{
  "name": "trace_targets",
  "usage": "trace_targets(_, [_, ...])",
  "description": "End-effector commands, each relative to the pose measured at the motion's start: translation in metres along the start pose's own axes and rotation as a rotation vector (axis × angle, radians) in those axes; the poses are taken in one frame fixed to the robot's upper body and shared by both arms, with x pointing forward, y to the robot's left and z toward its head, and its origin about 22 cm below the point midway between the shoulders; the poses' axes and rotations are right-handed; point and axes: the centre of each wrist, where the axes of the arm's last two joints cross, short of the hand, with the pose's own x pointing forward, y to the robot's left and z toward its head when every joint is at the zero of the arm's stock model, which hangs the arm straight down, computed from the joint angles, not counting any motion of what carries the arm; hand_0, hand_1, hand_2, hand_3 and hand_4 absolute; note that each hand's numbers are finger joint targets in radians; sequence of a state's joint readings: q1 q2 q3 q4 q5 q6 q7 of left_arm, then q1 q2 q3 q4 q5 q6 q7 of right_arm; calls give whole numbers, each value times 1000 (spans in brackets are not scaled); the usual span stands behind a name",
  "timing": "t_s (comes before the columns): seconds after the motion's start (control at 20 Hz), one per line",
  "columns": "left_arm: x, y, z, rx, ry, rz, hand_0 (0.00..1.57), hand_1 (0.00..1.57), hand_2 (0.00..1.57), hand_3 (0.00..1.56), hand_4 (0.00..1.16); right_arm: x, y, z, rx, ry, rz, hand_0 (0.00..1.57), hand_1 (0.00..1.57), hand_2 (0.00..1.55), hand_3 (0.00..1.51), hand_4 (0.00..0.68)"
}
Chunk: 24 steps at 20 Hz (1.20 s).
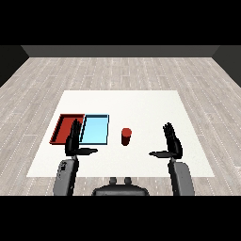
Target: Pick the red can and put it in the red box
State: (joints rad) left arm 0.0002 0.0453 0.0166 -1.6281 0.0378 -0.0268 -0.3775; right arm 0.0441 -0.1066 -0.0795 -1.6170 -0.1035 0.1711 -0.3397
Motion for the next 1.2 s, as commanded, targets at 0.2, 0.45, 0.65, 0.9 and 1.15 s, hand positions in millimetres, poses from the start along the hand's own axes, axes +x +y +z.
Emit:
trace_targets(0.2, [-1, -9, -9, -9, -52, -42, 0, 0, 0, 0, 0, 1, -24, 11, 13, -21, 2, 0, 0, 0, 0, 0])
trace_targets(0.45, [5, 1, -9, 7, -21, -4, 0, 0, 0, 0, 0, 6, 11, -6, 27, -28, 19, 0, 0, 0, 0, 0])
trace_targets(0.65, [-15, 22, 3, 12, -31, -39, 0, 0, 0, 0, 0, 11, 4, -10, 40, 7, -1, 0, 0, 0, 0, 0])
trace_targets(0.9, [8, 1, -18, 16, -35, -39, 0, 0, 0, 0, 0, -16, 24, -30, 34, 35, -67, 0, 0, 0, 0, 0])
trace_targets(1.15, [-5, 14, -6, 9, -24, -26, 0, 0, 0, 0, 0, -19, 35, -40, 44, 81, -118, 0, 0, 0, 0, 0])
